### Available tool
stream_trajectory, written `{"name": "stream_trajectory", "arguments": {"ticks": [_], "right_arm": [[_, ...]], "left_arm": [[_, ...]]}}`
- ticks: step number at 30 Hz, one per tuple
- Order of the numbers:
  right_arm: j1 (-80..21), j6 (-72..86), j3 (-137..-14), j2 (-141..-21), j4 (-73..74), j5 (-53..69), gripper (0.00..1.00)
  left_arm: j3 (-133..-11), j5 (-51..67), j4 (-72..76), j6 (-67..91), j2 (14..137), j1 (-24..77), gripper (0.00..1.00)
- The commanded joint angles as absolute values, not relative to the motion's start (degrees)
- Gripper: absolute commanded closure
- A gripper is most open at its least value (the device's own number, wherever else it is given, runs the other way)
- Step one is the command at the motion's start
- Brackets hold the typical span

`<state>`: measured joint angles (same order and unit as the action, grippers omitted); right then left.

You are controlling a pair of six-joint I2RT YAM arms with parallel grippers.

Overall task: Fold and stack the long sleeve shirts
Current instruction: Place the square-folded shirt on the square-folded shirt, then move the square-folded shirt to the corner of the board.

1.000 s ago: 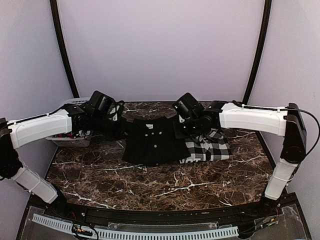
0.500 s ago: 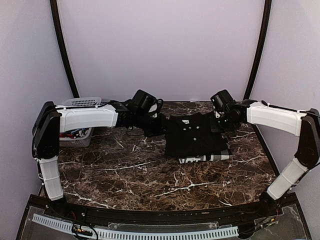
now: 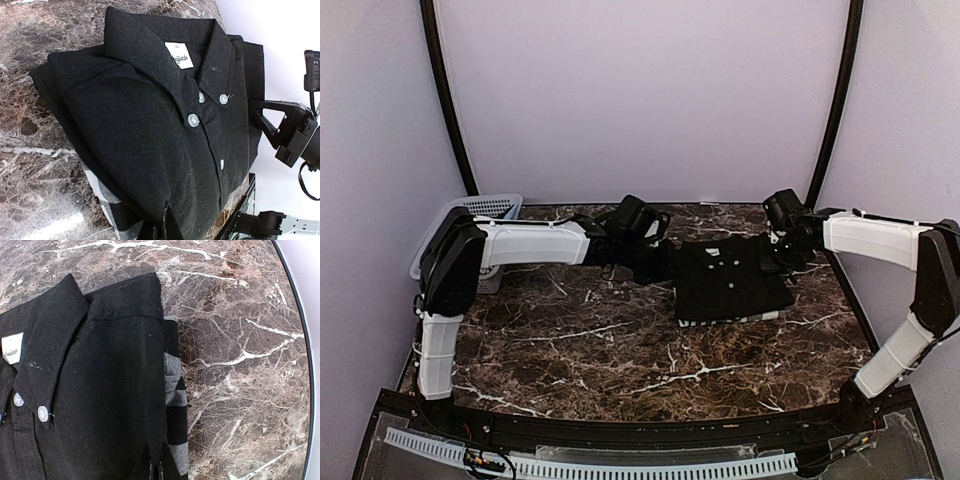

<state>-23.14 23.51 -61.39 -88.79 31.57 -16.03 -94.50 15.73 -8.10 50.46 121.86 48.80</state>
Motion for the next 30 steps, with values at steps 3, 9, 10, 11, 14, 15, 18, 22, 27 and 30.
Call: {"name": "stream_trajectory", "arguments": {"ticks": [3, 9, 10, 11, 14, 15, 18, 22, 27, 30], "right_arm": [[-21.8, 23.4, -59.9, -88.4, 29.0, -16.4, 1.00], [-20.7, 24.3, -58.7, -89.0, 29.3, -17.0, 0.78], [-20.6, 24.3, -58.8, -89.0, 29.5, -17.2, 0.72], [-20.6, 24.3, -58.9, -88.9, 29.6, -17.5, 0.65], [-20.6, 24.8, -59.9, -87.9, 30.4, -18.4, 0.40], [-20.6, 24.9, -60.4, -87.4, 30.9, -18.7, 0.34], [-20.7, 24.7, -61.8, -85.7, 31.9, -17.2, 0.23], [-22.2, 24.4, -62.8, -83.2, 31.5, -14.3, 0.15], [-26.8, 24.7, -64.1, -81.4, 30.4, -11.3, 0.07], [-30.4, 26.2, -63.7, -80.6, 28.4, -8.2, 0.01]], "left_arm": [[-96.2, 16.8, -6.5, 51.1, 123.7, 49.1, 1.00], [-94.2, 15.7, -6.7, 51.2, 126.0, 49.0, 0.97], [-93.9, 15.6, -6.6, 51.3, 126.1, 49.0, 0.92], [-93.5, 15.4, -6.5, 51.3, 126.1, 49.1, 0.89], [-94.4, 14.2, -8.0, 50.1, 126.0, 49.0, 0.70], [-94.9, 13.5, -9.0, 49.6, 125.7, 48.9, 0.67], [-96.8, 12.6, -10.9, 47.8, 124.8, 48.8, 0.53], [-96.9, 10.9, -12.4, 46.3, 121.9, 48.2, 0.39], [-92.2, 8.7, -12.0, 43.7, 115.6, 46.7, 0.19], [-89.2, 7.3, -11.9, 42.6, 110.6, 45.6, 0.03]]}}
